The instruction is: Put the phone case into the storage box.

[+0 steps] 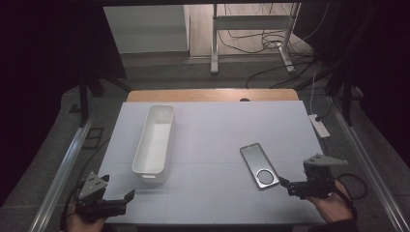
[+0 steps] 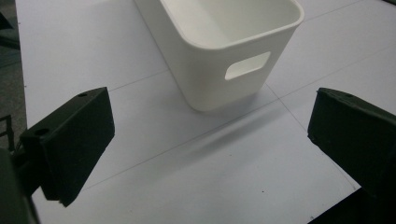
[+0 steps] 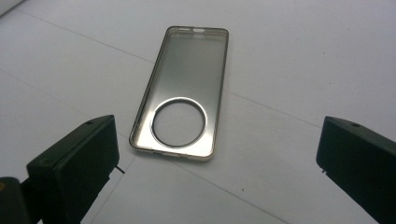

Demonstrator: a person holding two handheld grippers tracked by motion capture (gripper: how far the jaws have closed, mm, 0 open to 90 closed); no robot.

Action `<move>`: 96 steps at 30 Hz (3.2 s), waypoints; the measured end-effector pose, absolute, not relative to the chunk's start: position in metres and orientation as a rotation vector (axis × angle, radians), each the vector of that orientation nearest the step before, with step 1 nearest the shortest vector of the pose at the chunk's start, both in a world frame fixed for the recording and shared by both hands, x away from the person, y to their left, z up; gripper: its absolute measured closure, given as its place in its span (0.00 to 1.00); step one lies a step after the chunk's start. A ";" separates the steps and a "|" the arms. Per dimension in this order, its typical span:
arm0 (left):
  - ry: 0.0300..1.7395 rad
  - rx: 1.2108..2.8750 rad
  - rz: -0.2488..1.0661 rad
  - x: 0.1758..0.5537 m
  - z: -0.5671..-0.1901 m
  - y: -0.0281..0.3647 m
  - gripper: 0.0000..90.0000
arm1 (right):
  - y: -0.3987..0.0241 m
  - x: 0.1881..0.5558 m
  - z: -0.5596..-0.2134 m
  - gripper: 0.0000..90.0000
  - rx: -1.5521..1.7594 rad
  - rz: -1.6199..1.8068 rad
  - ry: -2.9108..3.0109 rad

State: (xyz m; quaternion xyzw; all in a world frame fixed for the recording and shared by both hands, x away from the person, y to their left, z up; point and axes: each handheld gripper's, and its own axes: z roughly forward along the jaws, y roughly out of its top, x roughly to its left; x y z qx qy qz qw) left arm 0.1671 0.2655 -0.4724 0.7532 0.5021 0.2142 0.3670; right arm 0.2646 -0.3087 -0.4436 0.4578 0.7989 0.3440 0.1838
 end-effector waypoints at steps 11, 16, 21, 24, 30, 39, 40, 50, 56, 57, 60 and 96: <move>1.288 1.937 0.551 0.167 -0.472 0.265 0.02 | -0.300 0.279 -0.443 0.00 1.293 0.967 2.272; 1.289 1.936 0.551 0.167 -0.472 0.265 0.02 | -0.296 0.286 -0.442 0.00 1.300 0.979 2.282; 1.288 1.937 0.551 0.167 -0.472 0.265 0.02 | -0.289 0.293 -0.440 0.00 1.295 0.981 2.305; 1.288 1.937 0.549 0.167 -0.472 0.265 0.02 | -0.286 0.298 -0.440 0.00 1.291 0.969 2.313; 1.289 1.935 0.548 0.167 -0.473 0.265 0.02 | -0.281 0.307 -0.441 0.00 1.285 0.945 2.322; 1.287 1.936 0.548 0.167 -0.472 0.266 0.02 | -0.276 0.322 -0.444 0.01 1.295 0.915 2.331; 1.287 1.936 0.548 0.167 -0.472 0.266 0.02 | -0.275 0.324 -0.445 0.01 1.294 0.911 2.331; 1.288 1.936 0.547 0.167 -0.472 0.266 0.02 | -0.267 0.345 -0.449 0.01 1.296 0.883 2.343; 1.286 1.938 0.549 0.167 -0.472 0.265 0.02 | -0.266 0.354 -0.451 0.01 1.302 0.879 2.346; 1.286 1.938 0.549 0.167 -0.472 0.265 0.02 | -0.266 0.355 -0.451 0.01 1.300 0.879 2.346; 1.286 1.938 0.549 0.167 -0.473 0.265 0.02 | -0.264 0.359 -0.452 0.01 1.293 0.870 2.349; 1.279 1.941 0.548 0.167 -0.472 0.265 0.02 | -0.255 0.377 -0.470 0.84 1.229 0.791 2.442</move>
